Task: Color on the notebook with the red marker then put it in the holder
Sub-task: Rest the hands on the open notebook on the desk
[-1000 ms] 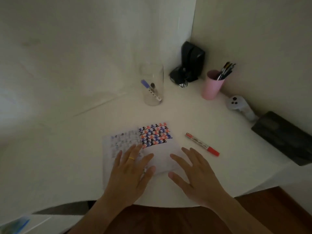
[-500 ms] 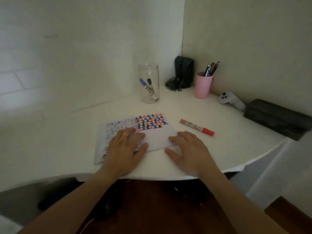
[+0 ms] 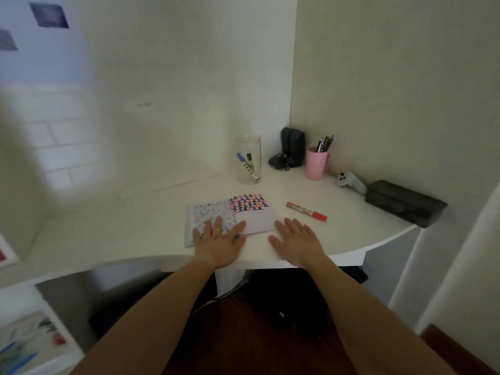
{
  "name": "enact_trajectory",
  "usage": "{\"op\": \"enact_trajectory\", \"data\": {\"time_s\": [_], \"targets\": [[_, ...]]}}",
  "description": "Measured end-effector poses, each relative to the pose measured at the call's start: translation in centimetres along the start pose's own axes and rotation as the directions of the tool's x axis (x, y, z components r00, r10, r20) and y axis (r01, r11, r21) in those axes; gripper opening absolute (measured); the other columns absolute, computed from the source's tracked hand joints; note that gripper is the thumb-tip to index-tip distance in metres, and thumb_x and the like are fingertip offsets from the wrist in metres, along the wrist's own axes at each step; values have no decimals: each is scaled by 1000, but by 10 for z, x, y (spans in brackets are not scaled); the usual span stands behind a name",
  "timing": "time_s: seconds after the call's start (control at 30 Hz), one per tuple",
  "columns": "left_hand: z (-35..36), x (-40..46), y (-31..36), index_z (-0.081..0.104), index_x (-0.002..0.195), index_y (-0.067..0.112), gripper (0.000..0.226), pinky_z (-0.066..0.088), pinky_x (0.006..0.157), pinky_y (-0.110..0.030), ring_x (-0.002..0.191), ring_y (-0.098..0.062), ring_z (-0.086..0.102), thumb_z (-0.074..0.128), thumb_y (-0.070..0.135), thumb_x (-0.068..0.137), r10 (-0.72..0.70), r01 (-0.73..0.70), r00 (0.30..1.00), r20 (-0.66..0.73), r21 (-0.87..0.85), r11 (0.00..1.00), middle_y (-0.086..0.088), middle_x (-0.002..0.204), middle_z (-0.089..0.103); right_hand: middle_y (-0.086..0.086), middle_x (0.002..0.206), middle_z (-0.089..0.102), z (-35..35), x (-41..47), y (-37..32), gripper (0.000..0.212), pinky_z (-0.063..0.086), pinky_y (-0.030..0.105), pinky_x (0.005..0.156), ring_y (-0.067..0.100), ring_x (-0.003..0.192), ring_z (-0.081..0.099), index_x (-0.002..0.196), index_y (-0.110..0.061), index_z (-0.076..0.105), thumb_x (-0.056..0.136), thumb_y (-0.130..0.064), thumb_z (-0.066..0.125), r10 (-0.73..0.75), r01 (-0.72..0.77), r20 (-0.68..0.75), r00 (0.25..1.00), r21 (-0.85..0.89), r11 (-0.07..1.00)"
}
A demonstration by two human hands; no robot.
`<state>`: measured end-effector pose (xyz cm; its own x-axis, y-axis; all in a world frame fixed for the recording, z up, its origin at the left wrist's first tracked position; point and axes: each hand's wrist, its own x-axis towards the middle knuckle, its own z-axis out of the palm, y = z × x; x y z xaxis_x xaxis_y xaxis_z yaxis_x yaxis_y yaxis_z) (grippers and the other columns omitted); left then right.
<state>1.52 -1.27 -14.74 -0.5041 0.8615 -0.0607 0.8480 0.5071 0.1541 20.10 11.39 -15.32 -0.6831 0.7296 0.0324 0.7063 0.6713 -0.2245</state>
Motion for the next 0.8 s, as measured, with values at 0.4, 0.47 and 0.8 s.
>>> {"op": "enact_trajectory", "data": {"time_s": [0.4, 0.47, 0.8], "targets": [[-39, 95, -25, 55, 114, 37, 40, 46, 89, -41, 116, -25, 50, 33, 59, 88, 269, -283, 930, -250, -23, 959, -3, 121, 53, 13, 135, 60, -27, 62, 61, 53, 52, 45, 84, 35, 108, 61, 147, -21, 46, 96, -32, 54, -11, -74, -355, 935, -225, 972], [-43, 129, -26, 52, 119, 40, 33, 42, 89, -41, 122, -21, 47, 47, 57, 90, 208, -236, 951, -229, -100, 967, 1, 128, 53, 10, 141, 55, -25, 74, 61, 55, 51, 42, 88, 30, 113, 59, 152, -23, 35, 100, -36, 46, 34, -127, -310, 950, -284, 950], [-31, 215, -26, 59, 107, 38, 41, 46, 77, -35, 93, -11, 55, 56, 69, 80, 296, -311, 932, -208, -45, 949, 9, 105, 59, -2, 117, 62, -29, 142, 8, 40, 47, 29, 83, 17, 99, 60, 137, -25, 54, 98, -17, 54, -69, 101, -360, 930, 69, 993]]}}
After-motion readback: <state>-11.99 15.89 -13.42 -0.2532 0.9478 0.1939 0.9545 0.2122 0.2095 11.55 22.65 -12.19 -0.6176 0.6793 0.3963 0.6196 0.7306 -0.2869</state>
